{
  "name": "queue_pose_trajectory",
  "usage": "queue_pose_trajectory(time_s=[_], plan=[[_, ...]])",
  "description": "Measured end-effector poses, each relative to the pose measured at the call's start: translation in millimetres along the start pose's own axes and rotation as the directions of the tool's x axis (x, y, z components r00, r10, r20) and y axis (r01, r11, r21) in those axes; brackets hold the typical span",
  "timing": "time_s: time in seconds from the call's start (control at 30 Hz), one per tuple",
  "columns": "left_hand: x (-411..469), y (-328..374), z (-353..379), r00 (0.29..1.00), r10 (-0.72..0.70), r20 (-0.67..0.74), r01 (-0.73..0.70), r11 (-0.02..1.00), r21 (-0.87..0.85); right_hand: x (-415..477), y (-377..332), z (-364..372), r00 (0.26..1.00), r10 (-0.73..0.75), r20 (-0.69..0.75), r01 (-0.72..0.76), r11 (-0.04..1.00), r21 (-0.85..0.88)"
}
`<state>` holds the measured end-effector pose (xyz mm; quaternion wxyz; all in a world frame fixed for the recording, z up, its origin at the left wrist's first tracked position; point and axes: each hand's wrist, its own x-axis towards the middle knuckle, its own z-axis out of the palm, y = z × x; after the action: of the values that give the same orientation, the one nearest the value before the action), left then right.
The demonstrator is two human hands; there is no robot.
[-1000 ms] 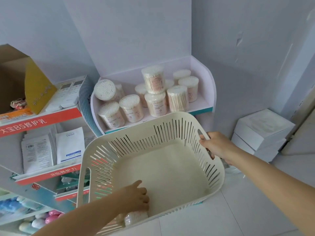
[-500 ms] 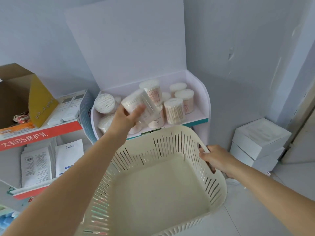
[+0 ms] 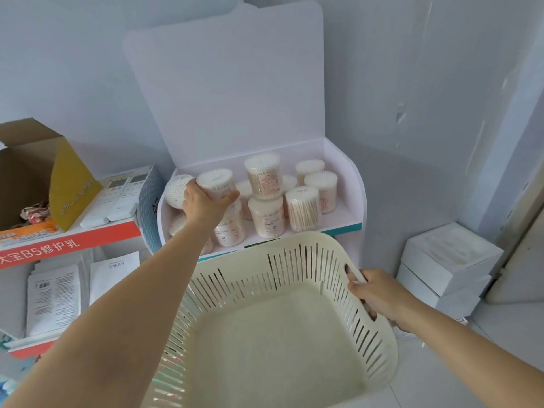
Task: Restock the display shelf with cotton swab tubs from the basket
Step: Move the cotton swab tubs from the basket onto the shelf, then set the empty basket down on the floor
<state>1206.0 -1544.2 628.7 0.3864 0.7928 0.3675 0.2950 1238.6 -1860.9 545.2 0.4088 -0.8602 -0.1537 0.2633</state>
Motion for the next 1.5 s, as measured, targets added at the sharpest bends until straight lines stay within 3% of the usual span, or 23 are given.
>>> queue_pose_trajectory(time_s=[0.3,0.47,0.67,0.8,0.9,1.07,1.2,1.27,1.37,1.5], plan=[[-10.1,-0.3,-2.4,0.998,0.025,-0.061,-0.024,0.999,0.024,8.9,5.0,8.2,1.0,-0.003,0.009,0.003,1.0,0.0],[-41.8,-30.8,-20.0,0.967,0.178,-0.179,-0.173,0.984,0.046,16.2,9.2,23.8,0.999,-0.005,0.044,0.007,0.999,-0.038],[-94.5,-91.5,-48.9,0.968,0.234,-0.091,-0.212,0.956,0.204,23.5,5.7,67.3,0.99,-0.034,0.139,0.054,0.989,-0.141],[-136.2,-138.7,-73.3,0.981,0.084,0.174,-0.138,0.934,0.33,26.0,2.2,112.0,0.976,-0.077,0.202,0.123,0.966,-0.227],[-175.0,-170.4,-94.5,0.928,-0.103,0.358,-0.022,0.944,0.329,24.7,-0.5,154.1,0.965,-0.098,0.243,0.163,0.951,-0.264],[-231.7,-226.8,-135.1,0.676,-0.451,0.584,0.16,0.862,0.48,21.3,-4.0,232.3,0.96,-0.094,0.265,0.18,0.93,-0.322],[-266.2,-271.8,-171.2,0.51,-0.568,0.646,0.223,0.812,0.539,5.9,-18.7,293.5,0.966,-0.06,0.25,0.157,0.908,-0.389],[-277.4,-298.7,-192.1,0.459,-0.606,0.649,0.213,0.785,0.582,-2.1,-23.3,328.1,0.969,-0.022,0.247,0.124,0.907,-0.403],[-283.3,-343.9,-227.6,0.47,-0.609,0.639,0.219,0.782,0.584,-13.7,-28.7,384.5,0.97,0.032,0.241,0.074,0.905,-0.419],[-289.5,-413.8,-266.8,0.559,-0.564,0.608,0.15,0.79,0.595,-24.9,-32.4,458.5,0.976,0.077,0.201,0.016,0.905,-0.426]])
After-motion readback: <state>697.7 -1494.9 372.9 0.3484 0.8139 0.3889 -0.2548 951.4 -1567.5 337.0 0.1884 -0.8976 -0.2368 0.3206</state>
